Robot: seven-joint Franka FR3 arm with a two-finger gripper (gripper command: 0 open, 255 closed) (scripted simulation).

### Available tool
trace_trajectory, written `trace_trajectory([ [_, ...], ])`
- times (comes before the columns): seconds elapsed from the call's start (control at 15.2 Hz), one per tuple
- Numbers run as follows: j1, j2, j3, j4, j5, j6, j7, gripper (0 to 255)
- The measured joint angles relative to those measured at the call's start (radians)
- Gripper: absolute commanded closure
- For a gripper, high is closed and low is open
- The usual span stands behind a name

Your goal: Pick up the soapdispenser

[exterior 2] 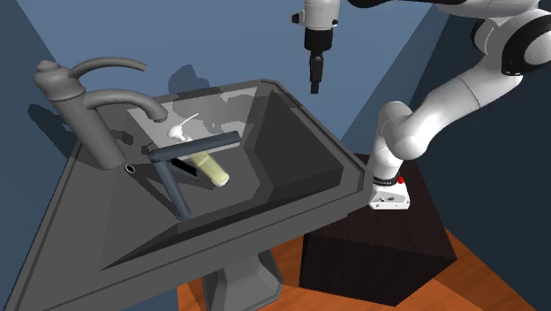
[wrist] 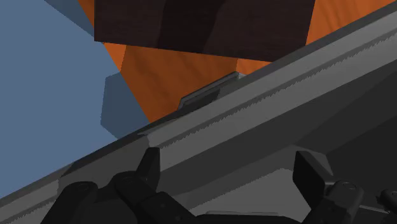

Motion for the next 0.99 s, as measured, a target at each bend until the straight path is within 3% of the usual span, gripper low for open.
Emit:
trace_trajectory([
  [0.46,-0.008,0.145,0.077,0.047,0.046,0.102,0.145,0],
  [0.99,-0.024,0.416,0.183,0.208,0.068,0.221,0.380,0],
])
